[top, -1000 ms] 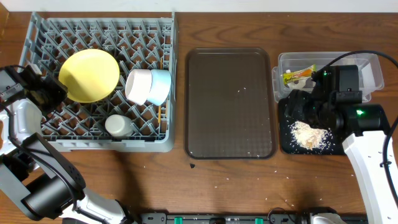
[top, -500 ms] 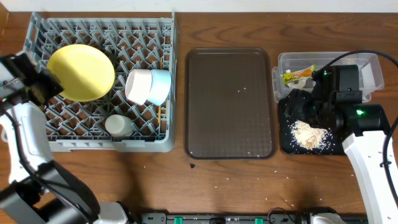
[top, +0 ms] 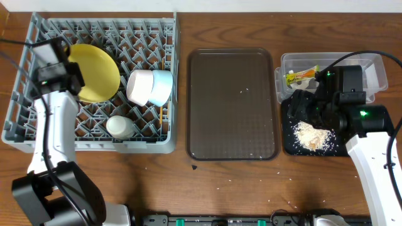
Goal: Sort waste into correct bins and load items into the dishwasher
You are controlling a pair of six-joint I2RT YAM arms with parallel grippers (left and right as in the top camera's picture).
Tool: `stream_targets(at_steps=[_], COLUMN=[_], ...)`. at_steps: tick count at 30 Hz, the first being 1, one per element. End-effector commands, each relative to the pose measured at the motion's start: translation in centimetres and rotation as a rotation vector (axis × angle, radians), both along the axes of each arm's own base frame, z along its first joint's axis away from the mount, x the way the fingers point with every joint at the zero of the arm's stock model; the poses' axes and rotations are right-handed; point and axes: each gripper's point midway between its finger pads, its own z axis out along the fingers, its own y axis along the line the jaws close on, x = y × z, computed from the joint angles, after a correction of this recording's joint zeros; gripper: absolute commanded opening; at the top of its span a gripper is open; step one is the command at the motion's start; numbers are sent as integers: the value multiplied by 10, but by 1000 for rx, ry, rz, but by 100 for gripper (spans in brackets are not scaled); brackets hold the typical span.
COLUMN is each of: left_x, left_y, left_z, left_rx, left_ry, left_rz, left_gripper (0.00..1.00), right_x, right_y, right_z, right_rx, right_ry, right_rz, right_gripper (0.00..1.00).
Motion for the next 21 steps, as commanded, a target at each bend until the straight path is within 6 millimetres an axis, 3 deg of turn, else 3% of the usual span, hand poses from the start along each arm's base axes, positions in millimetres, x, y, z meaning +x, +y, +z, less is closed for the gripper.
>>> stream_targets(at_steps=[1, 8, 14, 21], left_x=[7, 17, 22, 14], left_y=[-18, -54, -107, -137], left_z=[11, 17, 20, 56], left_rx=[116, 184, 189, 159], left_ry=[43, 55, 66, -37], left_rz=[-24, -78, -205, -267], left_gripper=[7, 7, 8, 25], right_x=[2, 2, 1, 1], right_y=[-1, -1, -1, -1], right_z=[4, 4, 4, 4], right_rx=[9, 10, 10, 10], right_ry=[-10, -10, -6, -6], right_rz=[-18, -18, -18, -18], right_gripper=[64, 64, 64, 64])
